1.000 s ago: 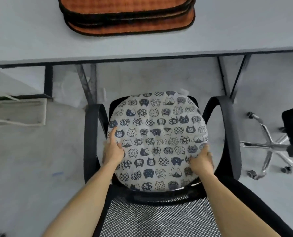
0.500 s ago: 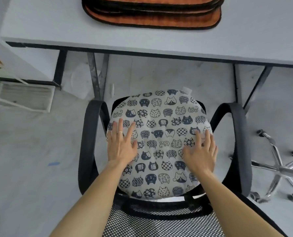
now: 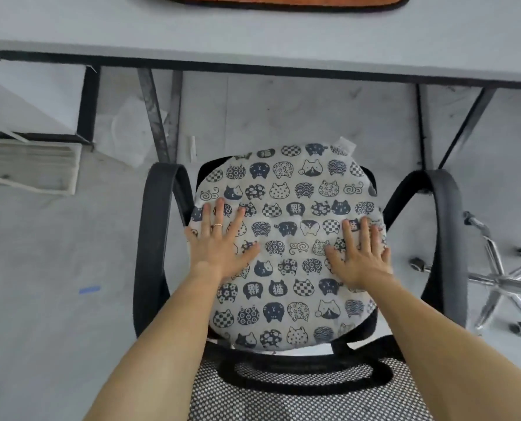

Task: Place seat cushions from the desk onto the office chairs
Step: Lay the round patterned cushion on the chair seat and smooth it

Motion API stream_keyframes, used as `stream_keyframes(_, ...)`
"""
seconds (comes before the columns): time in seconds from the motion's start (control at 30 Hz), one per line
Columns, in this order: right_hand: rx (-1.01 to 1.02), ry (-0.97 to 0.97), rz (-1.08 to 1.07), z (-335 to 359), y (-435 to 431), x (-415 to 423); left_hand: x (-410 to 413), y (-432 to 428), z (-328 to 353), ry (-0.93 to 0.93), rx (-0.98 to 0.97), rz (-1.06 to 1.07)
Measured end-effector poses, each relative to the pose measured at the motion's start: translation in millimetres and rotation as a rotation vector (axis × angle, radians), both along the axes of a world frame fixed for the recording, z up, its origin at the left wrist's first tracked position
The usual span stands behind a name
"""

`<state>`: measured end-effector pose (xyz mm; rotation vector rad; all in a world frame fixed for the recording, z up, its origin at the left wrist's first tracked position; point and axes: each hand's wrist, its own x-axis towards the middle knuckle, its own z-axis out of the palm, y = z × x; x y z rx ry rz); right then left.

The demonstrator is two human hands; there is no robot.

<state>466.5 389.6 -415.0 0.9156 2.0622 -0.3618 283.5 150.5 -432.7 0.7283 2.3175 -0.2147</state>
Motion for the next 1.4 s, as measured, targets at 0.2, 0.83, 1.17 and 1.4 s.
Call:
stream_keyframes(0.2, -0.187, -0.247, 0.023, 78.4, 28.6, -64.4, -55.4, 56.7, 112.8, -0.196, -0.086, -0.103)
stream_keyframes(0.83, 0.238, 0.364, 0.14, -50.6, 58.5, -147.8, -83.2, 117.1, -30.3, 0.117, 0.186, -0.178)
stream_keyframes(1.17, 0.23, 0.478, 0.295, -15.2, 22.0, -106.3, -31.5, 84.3, 10.2, 0.171, 0.263, -0.244)
stream_keyframes(1.4, -0.063, 0.384, 0.659, 4.5, -55.0, 21.0, 58.0, -15.3, 39.4, -0.079, 0.025, -0.295)
